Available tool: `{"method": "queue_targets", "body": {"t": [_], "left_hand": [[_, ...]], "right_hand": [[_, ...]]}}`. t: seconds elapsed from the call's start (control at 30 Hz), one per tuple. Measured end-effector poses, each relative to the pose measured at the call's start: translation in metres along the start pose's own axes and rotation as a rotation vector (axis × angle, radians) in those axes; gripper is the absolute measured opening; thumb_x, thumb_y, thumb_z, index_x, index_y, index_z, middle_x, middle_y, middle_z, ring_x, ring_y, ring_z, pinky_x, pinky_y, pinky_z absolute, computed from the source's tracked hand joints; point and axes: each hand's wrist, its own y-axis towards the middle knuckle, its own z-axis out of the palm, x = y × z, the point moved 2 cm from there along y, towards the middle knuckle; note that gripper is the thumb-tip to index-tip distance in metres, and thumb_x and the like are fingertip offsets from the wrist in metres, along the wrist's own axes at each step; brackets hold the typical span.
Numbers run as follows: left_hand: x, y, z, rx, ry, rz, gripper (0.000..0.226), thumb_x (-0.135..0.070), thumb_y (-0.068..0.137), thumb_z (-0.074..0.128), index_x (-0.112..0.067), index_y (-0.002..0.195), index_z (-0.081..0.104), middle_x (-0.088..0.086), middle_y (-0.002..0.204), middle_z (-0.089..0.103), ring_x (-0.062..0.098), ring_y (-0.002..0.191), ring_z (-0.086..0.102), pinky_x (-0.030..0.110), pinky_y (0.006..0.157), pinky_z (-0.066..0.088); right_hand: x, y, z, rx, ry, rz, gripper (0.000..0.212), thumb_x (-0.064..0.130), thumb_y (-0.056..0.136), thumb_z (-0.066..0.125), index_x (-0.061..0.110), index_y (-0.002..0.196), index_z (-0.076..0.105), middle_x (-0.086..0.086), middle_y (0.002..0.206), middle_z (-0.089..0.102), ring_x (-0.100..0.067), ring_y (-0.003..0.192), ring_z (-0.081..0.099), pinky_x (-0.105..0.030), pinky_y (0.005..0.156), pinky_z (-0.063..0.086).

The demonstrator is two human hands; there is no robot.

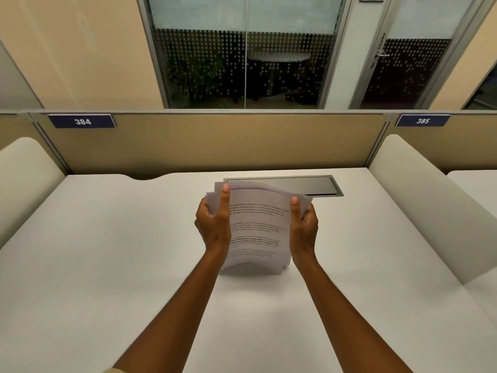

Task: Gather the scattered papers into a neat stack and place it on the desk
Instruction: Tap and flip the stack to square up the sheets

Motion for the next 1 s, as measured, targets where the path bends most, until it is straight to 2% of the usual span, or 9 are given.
{"method": "queue_targets", "body": {"t": [0.1, 0.17, 0.33, 0.43, 0.53, 0.73, 0.87, 1.0], "left_hand": [[-0.005, 0.000, 0.001, -0.064, 0.010, -0.043, 0.063, -0.078, 0.069, 0.049, -0.018, 0.085, 0.056, 0.005, 0.087, 0.069, 0.023, 0.076, 0.065, 0.026, 0.059, 0.049], [-0.007, 0.001, 0.002, -0.085, 0.016, -0.060, 0.061, -0.080, 0.068, 0.050, -0.020, 0.081, 0.055, 0.005, 0.086, 0.069, 0.023, 0.076, 0.065, 0.027, 0.060, 0.049], [-0.008, 0.001, 0.002, -0.108, 0.017, -0.076, 0.051, -0.072, 0.075, 0.049, -0.021, 0.077, 0.054, 0.002, 0.082, 0.068, 0.022, 0.073, 0.064, 0.027, 0.061, 0.050], [-0.007, 0.001, 0.001, -0.103, 0.009, -0.056, 0.040, -0.059, 0.083, 0.045, -0.021, 0.073, 0.054, 0.002, 0.076, 0.066, 0.021, 0.070, 0.063, 0.026, 0.060, 0.050], [-0.006, 0.001, 0.000, -0.094, 0.018, -0.029, 0.039, -0.053, 0.085, 0.041, -0.018, 0.076, 0.055, 0.005, 0.076, 0.064, 0.019, 0.070, 0.061, 0.023, 0.057, 0.046], [-0.007, 0.003, 0.001, -0.029, 0.025, -0.023, 0.043, -0.062, 0.084, 0.041, -0.023, 0.073, 0.055, 0.000, 0.075, 0.065, 0.016, 0.067, 0.062, 0.021, 0.054, 0.044], [-0.002, 0.006, 0.003, 0.005, 0.046, -0.086, 0.049, -0.067, 0.080, 0.047, -0.019, 0.074, 0.057, 0.004, 0.078, 0.067, 0.020, 0.071, 0.065, 0.024, 0.056, 0.047], [-0.003, 0.008, 0.003, 0.010, 0.035, -0.100, 0.041, -0.060, 0.085, 0.050, -0.021, 0.074, 0.056, 0.002, 0.076, 0.065, 0.020, 0.071, 0.064, 0.024, 0.055, 0.046]], "right_hand": [[0.007, 0.000, 0.001, -0.093, -0.016, 0.047, 0.054, 0.064, 0.081, 0.038, 0.014, 0.091, 0.057, 0.004, 0.074, 0.063, -0.011, 0.064, 0.062, -0.011, 0.046, 0.046], [0.011, -0.002, 0.002, -0.125, -0.016, 0.077, 0.054, 0.066, 0.080, 0.038, 0.015, 0.083, 0.057, 0.004, 0.069, 0.061, -0.010, 0.060, 0.060, -0.011, 0.047, 0.044], [0.015, -0.002, 0.004, -0.181, -0.005, 0.153, 0.054, 0.068, 0.084, 0.044, 0.019, 0.067, 0.056, 0.000, 0.067, 0.062, -0.015, 0.060, 0.058, -0.024, 0.053, 0.044], [0.017, -0.002, 0.005, -0.194, -0.009, 0.141, 0.056, 0.064, 0.087, 0.044, 0.014, 0.074, 0.065, 0.000, 0.066, 0.061, -0.014, 0.059, 0.057, -0.024, 0.053, 0.043], [0.019, -0.002, 0.007, -0.197, -0.023, 0.125, 0.051, 0.059, 0.090, 0.042, 0.013, 0.075, 0.059, 0.001, 0.065, 0.058, -0.012, 0.057, 0.054, -0.023, 0.053, 0.042], [0.022, 0.000, 0.008, -0.179, -0.049, 0.109, 0.050, 0.060, 0.089, 0.040, 0.014, 0.072, 0.049, 0.001, 0.066, 0.056, -0.012, 0.058, 0.054, -0.021, 0.053, 0.041], [0.021, 0.000, 0.009, -0.154, -0.073, 0.110, 0.051, 0.064, 0.087, 0.043, 0.016, 0.073, 0.053, -0.001, 0.070, 0.061, -0.015, 0.063, 0.059, -0.022, 0.054, 0.045], [0.021, 0.003, 0.010, -0.157, -0.082, 0.133, 0.048, 0.061, 0.089, 0.045, 0.015, 0.080, 0.059, -0.003, 0.075, 0.064, -0.017, 0.067, 0.062, -0.023, 0.055, 0.046]]}}
